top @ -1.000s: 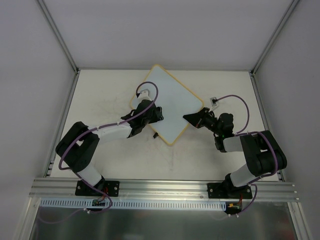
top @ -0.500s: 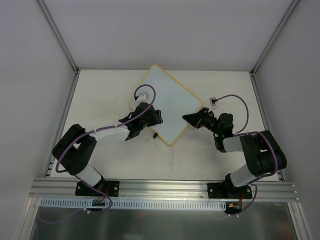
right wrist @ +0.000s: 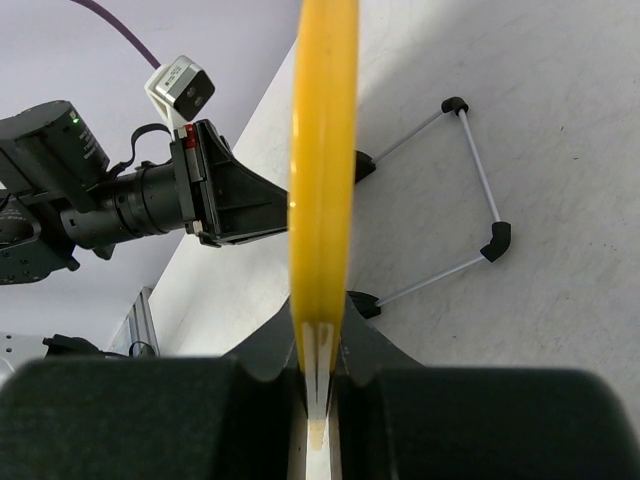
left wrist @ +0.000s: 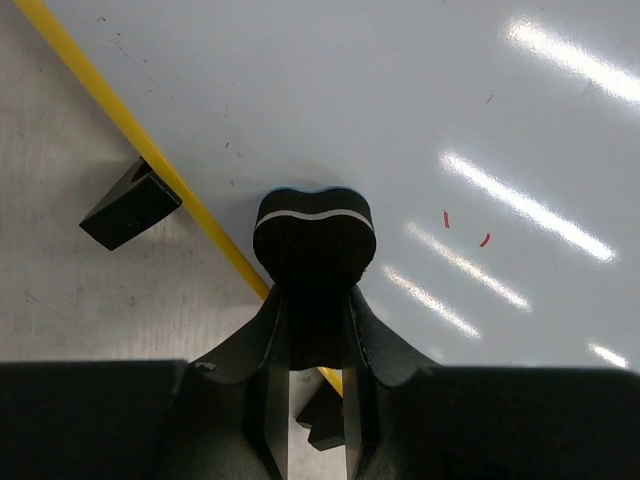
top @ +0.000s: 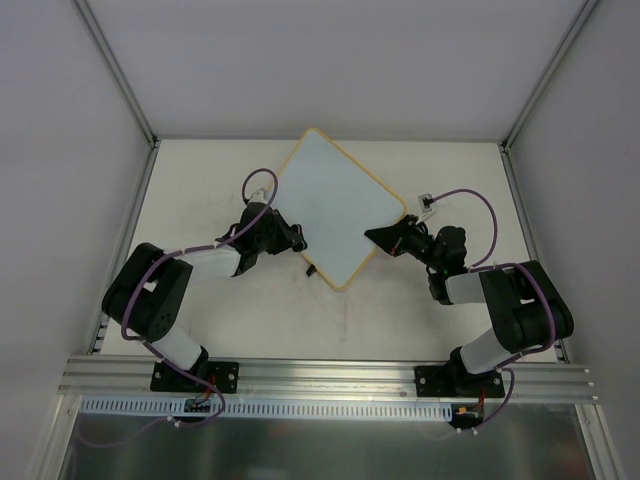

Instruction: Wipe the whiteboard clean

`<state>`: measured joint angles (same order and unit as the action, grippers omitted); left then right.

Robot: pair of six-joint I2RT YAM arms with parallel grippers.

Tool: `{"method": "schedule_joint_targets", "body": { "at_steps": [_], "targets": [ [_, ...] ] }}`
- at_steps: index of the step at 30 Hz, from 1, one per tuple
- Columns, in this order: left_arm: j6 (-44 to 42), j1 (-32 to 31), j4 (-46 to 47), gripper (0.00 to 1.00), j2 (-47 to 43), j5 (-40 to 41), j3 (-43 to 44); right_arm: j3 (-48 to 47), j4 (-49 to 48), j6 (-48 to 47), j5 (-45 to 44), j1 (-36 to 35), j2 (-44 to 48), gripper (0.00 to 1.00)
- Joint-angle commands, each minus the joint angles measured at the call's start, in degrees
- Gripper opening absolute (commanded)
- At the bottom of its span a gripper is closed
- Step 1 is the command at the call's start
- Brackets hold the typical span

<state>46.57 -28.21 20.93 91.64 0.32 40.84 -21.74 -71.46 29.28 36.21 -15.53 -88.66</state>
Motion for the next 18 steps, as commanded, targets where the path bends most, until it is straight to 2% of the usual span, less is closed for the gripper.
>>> {"method": "schedule_joint_targets", "body": {
  "at_steps": [1, 8, 12, 18],
  "targets": [
    [-0.77, 3.59, -0.01, 0.0, 6.0, -0.14, 0.11, -1.55, -10.1, -2.47, 7.56, -1.96, 1.91, 0.0],
    [-2.62, 4.04, 1.92, 0.0, 6.37, -4.88, 1.17, -1.64, -10.01, -2.56, 7.56, -1.96, 1.83, 0.0],
    [-4.64, 1.93, 1.05, 0.0, 4.17, -4.01, 2.22, -1.64, -10.01, -2.56, 7.56, -1.87, 1.83, 0.0],
    [-9.21, -1.76, -11.25, 0.0, 2.67, -3.13, 10.31, -1.73, -10.01, -2.65, 7.65, -1.96, 1.74, 0.0]
  ]
}}
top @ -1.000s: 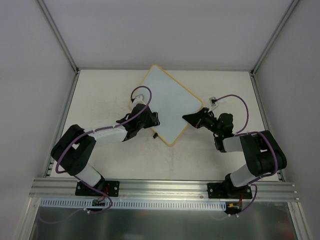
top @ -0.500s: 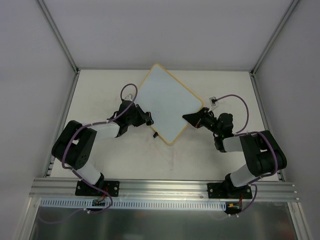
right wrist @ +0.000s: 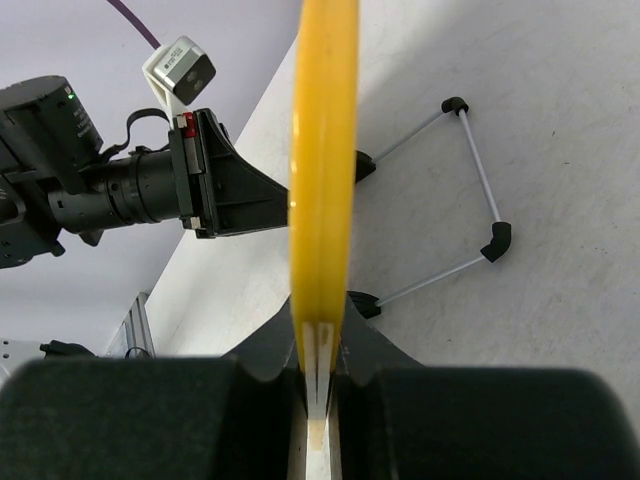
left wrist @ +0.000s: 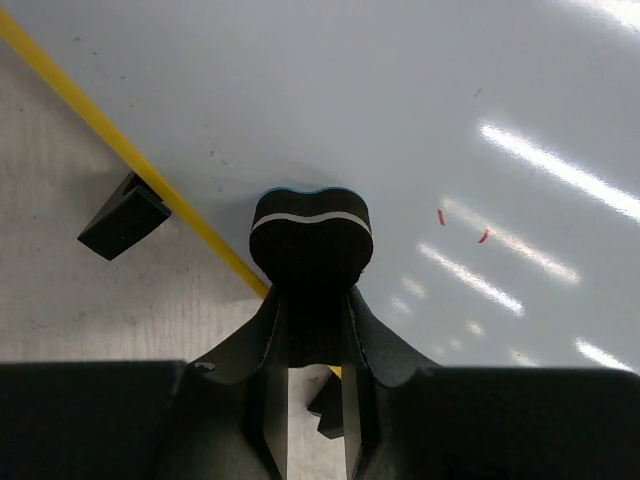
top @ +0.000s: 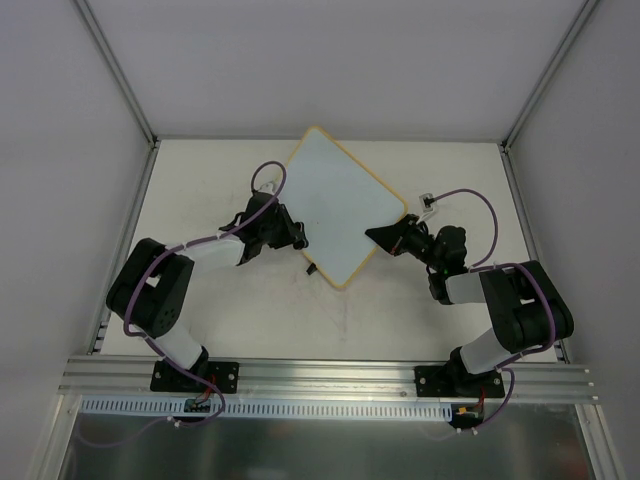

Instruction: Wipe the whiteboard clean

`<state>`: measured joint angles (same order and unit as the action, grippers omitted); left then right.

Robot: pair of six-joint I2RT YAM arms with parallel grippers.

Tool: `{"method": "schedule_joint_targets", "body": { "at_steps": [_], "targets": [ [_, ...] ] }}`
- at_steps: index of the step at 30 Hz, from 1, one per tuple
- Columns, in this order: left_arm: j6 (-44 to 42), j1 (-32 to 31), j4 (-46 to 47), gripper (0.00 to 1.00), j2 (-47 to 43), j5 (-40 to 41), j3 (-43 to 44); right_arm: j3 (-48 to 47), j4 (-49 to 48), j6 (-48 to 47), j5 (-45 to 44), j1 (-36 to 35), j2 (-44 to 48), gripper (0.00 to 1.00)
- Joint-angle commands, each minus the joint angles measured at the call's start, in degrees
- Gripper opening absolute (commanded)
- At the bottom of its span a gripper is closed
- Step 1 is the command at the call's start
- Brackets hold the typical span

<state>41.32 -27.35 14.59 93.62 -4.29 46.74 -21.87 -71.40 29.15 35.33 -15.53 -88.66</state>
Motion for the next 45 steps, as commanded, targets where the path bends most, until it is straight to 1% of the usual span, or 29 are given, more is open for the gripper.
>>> {"method": "schedule_joint_targets", "body": {
  "at_steps": [1, 6, 11, 16, 21, 25, 31, 33, 36, 38, 41, 45],
  "targets": [
    [-4.23, -2.79, -5.1, 0.0, 0.16, 1.05, 5.02, -1.6, -10.08, -2.52, 8.44, -1.96, 1.74, 0.0],
    [-5.81, -4.19, -7.73, 0.0, 0.33, -0.54, 8.45, -1.51, -10.08, -2.52, 8.53, -2.14, 1.83, 0.0],
    [-6.78, -6.04, -8.09, 0.0, 2.52, -2.65, 12.4, -1.51, -10.17, -2.6, 8.53, -2.22, 1.83, 0.0],
    [-9.5, -9.82, -8.26, 0.0, 4.98, -3.88, 16.01, -1.51, -10.08, -2.52, 8.53, -2.22, 1.83, 0.0],
    [-11.08, -11.23, -8.26, 0.0, 7.01, -8.09, 18.73, -1.6, -10.08, -2.52, 8.61, -2.22, 1.91, 0.0],
    [-14.68, -13.42, -8.17, 0.0, 6.49, -10.82, 21.02, -1.6, -10.08, -2.43, 8.7, -2.22, 1.91, 0.0],
    [-14.78, -15.01, -8.26, 0.0, 3.68, -16.35, 23.75, -1.69, -10.08, -2.52, 8.7, -2.14, 1.65, 0.0],
    [-14.34, -15.01, -8.26, 0.0, 1.83, -16.54, 23.49, -1.69, -10.08, -2.6, 8.61, -2.22, 1.65, 0.0],
    [-13.37, -14.84, -8.7, 0.0, -2.47, -12.42, 20.94, -1.6, -10.08, -2.52, 8.61, -2.22, 1.74, 0.0],
    [-11.98, -13.43, -9.23, 0.0, -6.06, -10.83, 18.14, -1.6, -10.08, -2.52, 8.61, -2.22, 1.74, 0.0],
    [-11.09, -10.45, -9.23, 0.0, -9.24, -11.17, 14.54, -1.6, -10.08, -2.52, 8.61, -2.22, 1.74, 0.0],
    [-11.0, -7.19, -9.14, 0.0, -11.18, -12.49, 11.19, -1.69, -10.08, -2.52, 8.7, -2.31, 1.83, 0.0]
  ]
}}
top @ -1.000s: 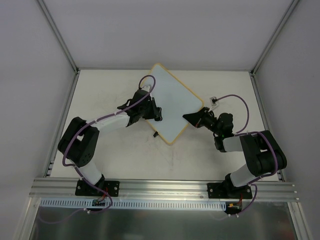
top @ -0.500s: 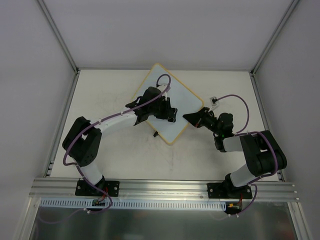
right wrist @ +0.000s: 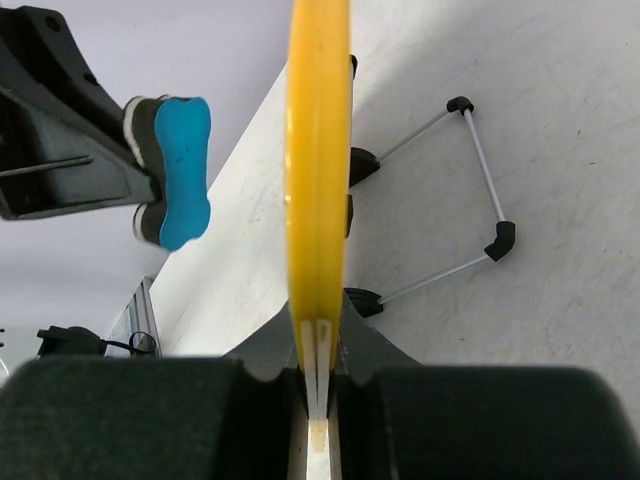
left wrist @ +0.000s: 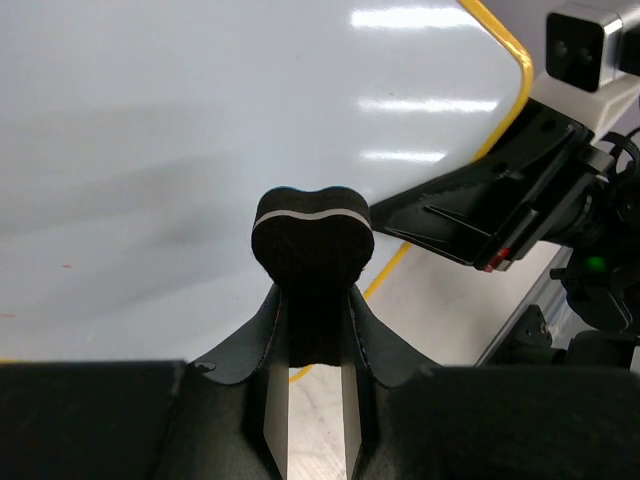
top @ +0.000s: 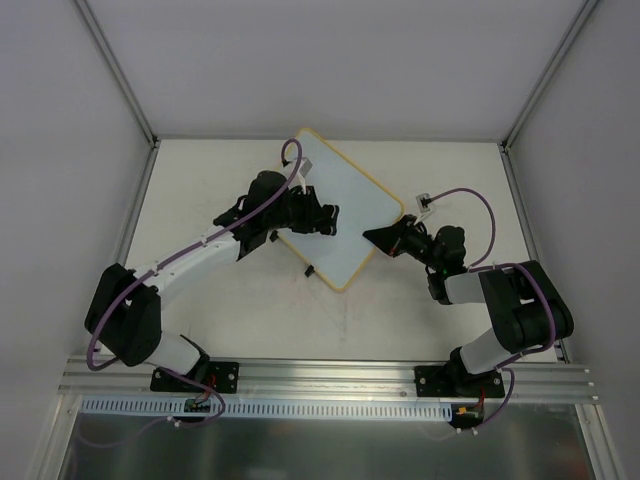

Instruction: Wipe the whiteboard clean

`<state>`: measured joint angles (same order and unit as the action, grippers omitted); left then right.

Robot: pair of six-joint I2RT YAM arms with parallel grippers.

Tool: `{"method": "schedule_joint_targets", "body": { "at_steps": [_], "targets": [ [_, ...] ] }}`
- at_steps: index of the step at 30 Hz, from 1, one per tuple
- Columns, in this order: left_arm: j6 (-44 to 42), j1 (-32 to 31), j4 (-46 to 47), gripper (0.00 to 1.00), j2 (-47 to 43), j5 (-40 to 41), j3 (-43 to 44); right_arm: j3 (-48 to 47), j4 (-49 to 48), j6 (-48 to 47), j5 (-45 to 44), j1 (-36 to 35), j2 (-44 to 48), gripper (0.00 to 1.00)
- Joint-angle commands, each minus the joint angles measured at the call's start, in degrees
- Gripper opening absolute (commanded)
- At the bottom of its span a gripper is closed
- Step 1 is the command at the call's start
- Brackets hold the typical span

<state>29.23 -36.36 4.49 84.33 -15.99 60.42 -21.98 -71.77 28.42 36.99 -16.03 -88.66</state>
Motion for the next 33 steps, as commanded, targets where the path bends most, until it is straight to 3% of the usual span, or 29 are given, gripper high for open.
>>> {"method": "schedule_joint_targets", "body": {
  "at_steps": [1, 8, 17, 27, 31, 33],
  "targets": [
    [1.18, 2.25, 0.96, 0.0, -2.33, -0.97, -3.2, -1.49, -9.71, -1.79, 6.95, -1.81, 2.0, 0.0],
    [2.66, 5.5, -0.79, 0.02, -16.53, 3.85, -14.51, -1.58, -9.62, -1.79, 6.86, -1.72, 1.91, 0.0],
    [4.52, 15.43, -23.62, 0.22, -34.31, 18.43, -25.52, -1.67, -9.53, -1.53, 6.43, -1.72, 1.83, 0.0],
    [2.76, 22.03, -25.85, 0.27, -27.03, 13.97, -29.31, -1.67, -9.44, -1.44, 6.25, -1.81, 1.83, 0.0],
    [1.53, 23.87, -24.97, 0.36, -25.98, 13.71, -30.1, -1.67, -9.44, -1.53, 6.25, -1.81, 2.0, 0.0],
    [1.0, 24.49, -24.44, 0.46, -24.49, 12.48, -30.36, -1.58, -9.44, -1.53, 6.16, -1.81, 2.0, 0.0]
  ]
}}
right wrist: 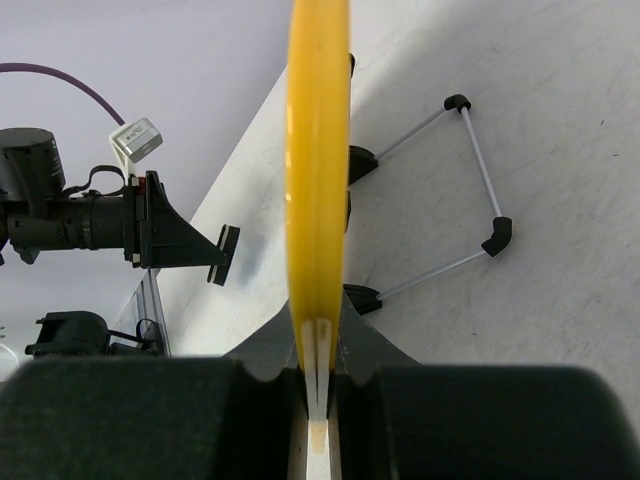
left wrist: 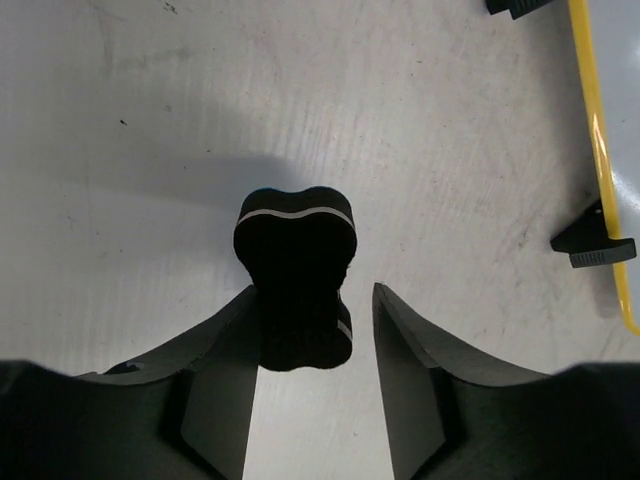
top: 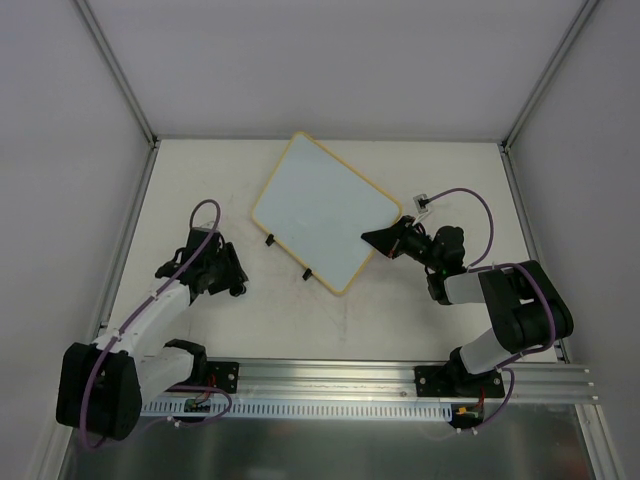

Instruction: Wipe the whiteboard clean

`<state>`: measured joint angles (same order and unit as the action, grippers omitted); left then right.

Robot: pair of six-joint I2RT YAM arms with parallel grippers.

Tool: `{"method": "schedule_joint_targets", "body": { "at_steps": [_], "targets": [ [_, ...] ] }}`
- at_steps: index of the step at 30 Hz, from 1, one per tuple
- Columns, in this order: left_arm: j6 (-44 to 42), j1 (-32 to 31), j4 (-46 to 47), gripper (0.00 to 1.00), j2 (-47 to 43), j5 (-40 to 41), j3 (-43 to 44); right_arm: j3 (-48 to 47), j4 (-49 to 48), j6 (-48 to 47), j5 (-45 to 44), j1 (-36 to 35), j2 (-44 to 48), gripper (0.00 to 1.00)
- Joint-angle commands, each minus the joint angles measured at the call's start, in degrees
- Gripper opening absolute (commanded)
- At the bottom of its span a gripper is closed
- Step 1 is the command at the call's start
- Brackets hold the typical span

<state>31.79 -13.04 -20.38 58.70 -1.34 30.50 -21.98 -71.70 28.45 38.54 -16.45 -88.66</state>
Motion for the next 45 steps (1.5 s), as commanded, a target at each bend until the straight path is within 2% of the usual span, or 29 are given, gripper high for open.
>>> {"method": "schedule_joint_targets", "body": {
  "at_steps": [1, 2, 5, 11, 19, 26, 28, 32, 39, 45],
  "targets": [
    [-1.64, 1.43, 0.78, 0.49, 1.68, -2.52, -0.53, -1.58, -9.51, -1.55, 4.7, -1.31, 2.0, 0.0],
    [-1.82, 1.7, 1.57, 0.58, 2.9, -3.48, -0.7, -1.58, -9.51, -1.55, 4.61, -1.39, 1.92, 0.0],
    [-1.82, 1.96, 2.97, 0.69, 4.66, -4.72, -1.23, -1.58, -9.51, -1.55, 4.61, -1.39, 2.0, 0.0],
    [-1.38, 2.05, 4.12, 0.83, 4.5, -3.75, -2.64, -1.67, -9.51, -1.64, 4.7, -1.39, 2.0, 0.0],
    [-1.38, 2.05, 4.21, 0.89, 6.43, -3.93, -2.11, -1.58, -9.68, -1.73, 4.87, -1.39, 2.27, 0.0],
    [-1.12, 2.05, 4.12, 0.97, 2.84, -2.88, -2.9, -1.58, -9.6, -1.73, 4.79, -1.39, 2.09, 0.01],
    [-1.12, 2.05, 3.77, 0.99, 2.13, -2.35, -3.25, -1.66, -9.6, -1.73, 4.87, -1.39, 1.83, 0.06],
    [-0.85, 2.05, 3.68, 0.99, 1.42, -2.08, -3.96, -1.75, -9.6, -1.64, 4.87, -1.39, 1.83, 0.06],
    [-0.68, 2.05, 3.68, 0.99, 0.89, -2.0, -4.22, -1.58, -9.77, -2.08, 4.87, -1.39, 2.0, 0.18],
    [-0.77, 2.05, 3.68, 0.99, 0.89, -2.43, -4.22, -1.31, -9.86, -2.43, 4.87, -1.31, 2.26, 0.25]
  ]
}}
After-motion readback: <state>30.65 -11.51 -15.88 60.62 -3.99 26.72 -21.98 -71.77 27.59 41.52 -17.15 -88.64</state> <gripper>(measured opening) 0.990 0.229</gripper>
